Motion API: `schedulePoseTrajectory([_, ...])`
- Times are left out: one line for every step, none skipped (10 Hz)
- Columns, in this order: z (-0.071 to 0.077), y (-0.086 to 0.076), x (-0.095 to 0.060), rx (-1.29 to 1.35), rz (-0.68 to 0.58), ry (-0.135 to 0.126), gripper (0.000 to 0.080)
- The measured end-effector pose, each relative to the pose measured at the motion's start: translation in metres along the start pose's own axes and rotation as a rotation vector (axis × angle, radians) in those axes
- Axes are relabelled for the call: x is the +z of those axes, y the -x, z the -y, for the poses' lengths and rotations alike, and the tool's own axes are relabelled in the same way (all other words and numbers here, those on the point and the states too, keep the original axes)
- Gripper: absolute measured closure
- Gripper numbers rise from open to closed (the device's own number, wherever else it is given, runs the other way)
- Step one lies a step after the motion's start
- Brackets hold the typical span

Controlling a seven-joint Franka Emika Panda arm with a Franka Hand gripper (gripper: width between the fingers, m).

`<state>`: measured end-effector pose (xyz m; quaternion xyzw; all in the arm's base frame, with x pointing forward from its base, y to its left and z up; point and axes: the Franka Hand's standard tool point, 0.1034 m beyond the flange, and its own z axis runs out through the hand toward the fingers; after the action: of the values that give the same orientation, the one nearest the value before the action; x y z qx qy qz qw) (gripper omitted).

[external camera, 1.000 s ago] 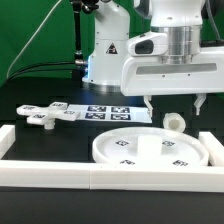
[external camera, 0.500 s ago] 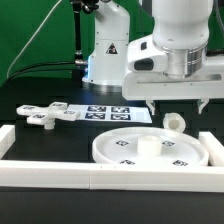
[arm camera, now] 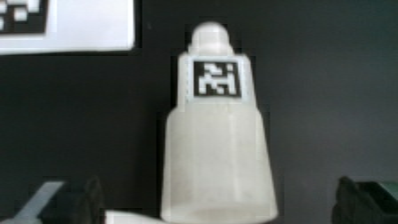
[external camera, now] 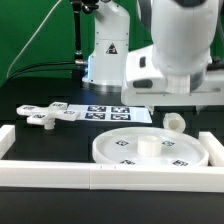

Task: Assemble round table

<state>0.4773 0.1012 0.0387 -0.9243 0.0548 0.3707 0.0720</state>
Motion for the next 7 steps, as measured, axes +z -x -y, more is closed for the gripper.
schedulePoseTrajectory([0.001, 0.000, 0.006, -0.004, 0.077, 0.007, 0.0150])
schedulePoseTrajectory([0.003, -0.003, 0.013, -0.008, 0.147, 0.010, 0.0150])
schedulePoseTrajectory([0.002, -0.003, 0.018, -0.009, 0.200, 0.011, 0.0150])
schedulePoseTrajectory([0.001, -0.003, 0.026, -0.010, 0.261, 0.014, 0.0150])
schedulePoseTrajectory([0.003, -0.010, 0.028, -0.018, 0.238, 0.024, 0.0150])
schedulePoseTrajectory([0.003, -0.010, 0.030, -0.031, 0.231, 0.030, 0.0150])
schedulePoseTrajectory([0.003, -0.010, 0.032, -0.039, 0.231, 0.031, 0.0280])
